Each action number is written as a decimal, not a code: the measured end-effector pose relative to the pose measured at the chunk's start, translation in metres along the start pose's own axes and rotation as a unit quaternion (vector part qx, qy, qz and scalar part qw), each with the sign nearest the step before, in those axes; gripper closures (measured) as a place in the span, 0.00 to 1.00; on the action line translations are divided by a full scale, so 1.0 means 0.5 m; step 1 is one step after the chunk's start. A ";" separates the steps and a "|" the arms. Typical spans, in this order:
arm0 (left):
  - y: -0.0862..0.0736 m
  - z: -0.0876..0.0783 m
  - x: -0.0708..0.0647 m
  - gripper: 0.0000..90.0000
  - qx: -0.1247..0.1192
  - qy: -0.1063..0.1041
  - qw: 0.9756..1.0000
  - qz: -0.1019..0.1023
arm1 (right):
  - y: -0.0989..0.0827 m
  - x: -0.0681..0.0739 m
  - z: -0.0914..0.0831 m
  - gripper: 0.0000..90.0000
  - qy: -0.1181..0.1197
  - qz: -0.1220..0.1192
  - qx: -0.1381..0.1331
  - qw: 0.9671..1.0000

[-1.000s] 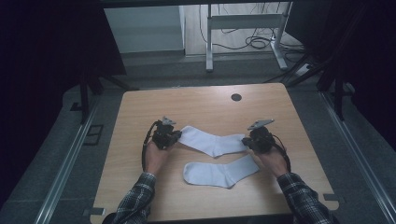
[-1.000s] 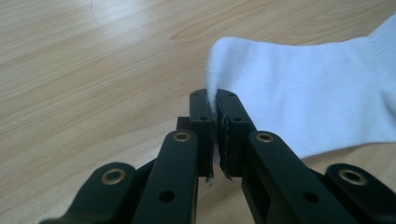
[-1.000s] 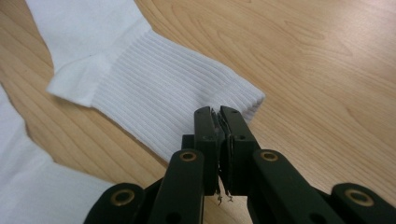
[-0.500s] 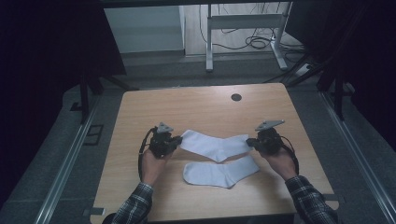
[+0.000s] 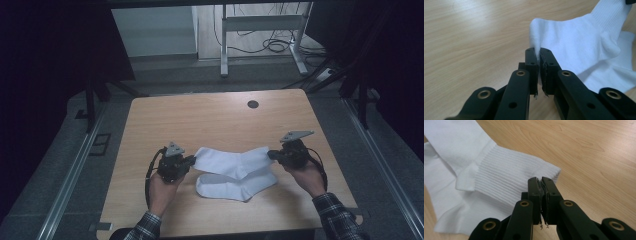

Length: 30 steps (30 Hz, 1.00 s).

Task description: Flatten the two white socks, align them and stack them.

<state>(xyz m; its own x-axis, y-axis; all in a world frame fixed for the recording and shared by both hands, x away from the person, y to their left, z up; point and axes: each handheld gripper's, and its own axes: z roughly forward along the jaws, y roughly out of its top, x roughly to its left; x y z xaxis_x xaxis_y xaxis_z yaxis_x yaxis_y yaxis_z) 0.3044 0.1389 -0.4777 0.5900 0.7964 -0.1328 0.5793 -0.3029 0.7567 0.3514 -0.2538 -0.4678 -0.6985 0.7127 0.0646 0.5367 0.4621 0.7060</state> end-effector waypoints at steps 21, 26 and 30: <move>-0.064 -0.018 -0.100 0.94 0.051 0.002 0.998 0.034 | -0.056 0.033 -0.045 0.95 0.028 -0.010 0.041 0.999; -0.072 0.000 -0.104 0.92 0.077 0.023 0.996 0.039 | -0.056 0.039 -0.013 0.94 0.025 -0.023 0.072 0.997; -0.077 0.014 -0.103 0.78 0.100 0.043 0.993 0.051 | -0.058 0.040 0.012 0.93 0.018 -0.031 0.090 0.995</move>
<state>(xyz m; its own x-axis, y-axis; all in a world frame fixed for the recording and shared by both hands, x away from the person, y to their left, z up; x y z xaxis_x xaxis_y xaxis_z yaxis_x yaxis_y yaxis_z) 0.2557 0.1061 -0.5047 0.6062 0.7953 -0.0015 0.6247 -0.4750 0.6198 0.3246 -0.2498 -0.4912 -0.7472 0.6626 0.0519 0.5661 0.5937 0.5719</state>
